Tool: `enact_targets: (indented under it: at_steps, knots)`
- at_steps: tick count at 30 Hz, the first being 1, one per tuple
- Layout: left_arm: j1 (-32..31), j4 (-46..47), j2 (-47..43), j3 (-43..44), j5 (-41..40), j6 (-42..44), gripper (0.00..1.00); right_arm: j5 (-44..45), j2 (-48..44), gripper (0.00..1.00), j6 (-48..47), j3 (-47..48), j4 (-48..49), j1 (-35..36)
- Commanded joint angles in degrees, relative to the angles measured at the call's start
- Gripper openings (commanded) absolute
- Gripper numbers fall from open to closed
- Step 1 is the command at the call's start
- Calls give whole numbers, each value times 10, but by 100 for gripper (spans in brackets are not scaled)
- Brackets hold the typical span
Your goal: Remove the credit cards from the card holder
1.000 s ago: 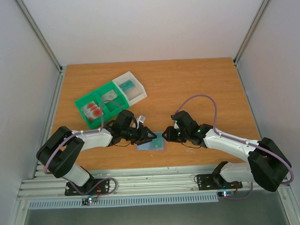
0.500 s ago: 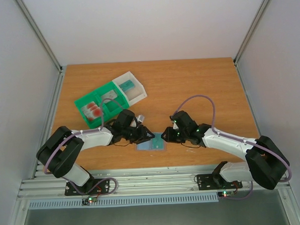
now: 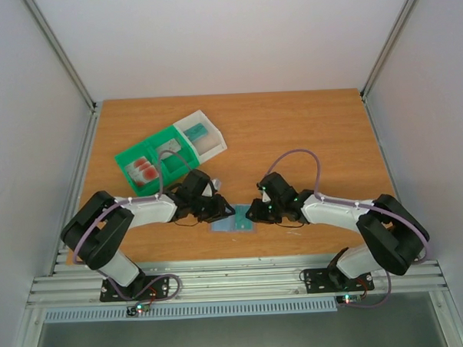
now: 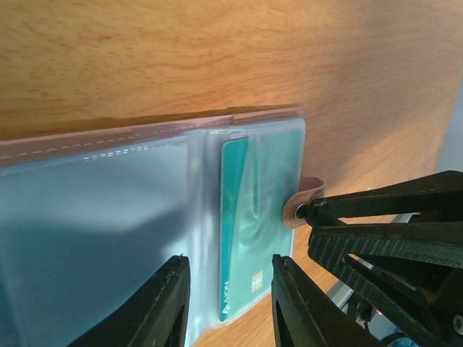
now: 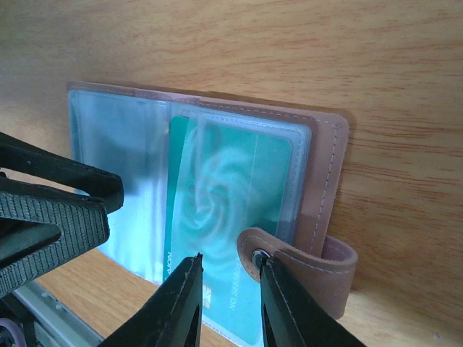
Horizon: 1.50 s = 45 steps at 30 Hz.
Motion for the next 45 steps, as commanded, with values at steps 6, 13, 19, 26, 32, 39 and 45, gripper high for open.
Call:
enact_targets:
  at_steps: [6, 13, 19, 26, 32, 39, 45]
  knots:
    - [-3, 41, 29, 0, 1, 1, 33, -19, 14, 22, -5, 16, 14, -1]
    - [-3, 62, 35, -10, 4, -4, 33, -4, -1, 24, -3, 23, -8, 8]
    - [-3, 71, 32, -15, 3, -13, 33, 0, 3, 24, 8, 21, -13, 27]
    - [-3, 92, 45, -22, 8, -21, 34, 44, 9, 26, 4, 28, -42, 33]
    - [-3, 103, 47, -26, 14, -27, 35, 53, 28, 23, 3, 24, -23, 33]
    - [-3, 132, 56, -36, 18, -37, 35, 36, 46, 15, 12, 11, 5, 33]
    - [-3, 187, 76, -49, 31, -57, 28, 33, 52, 15, 18, 6, 10, 33]
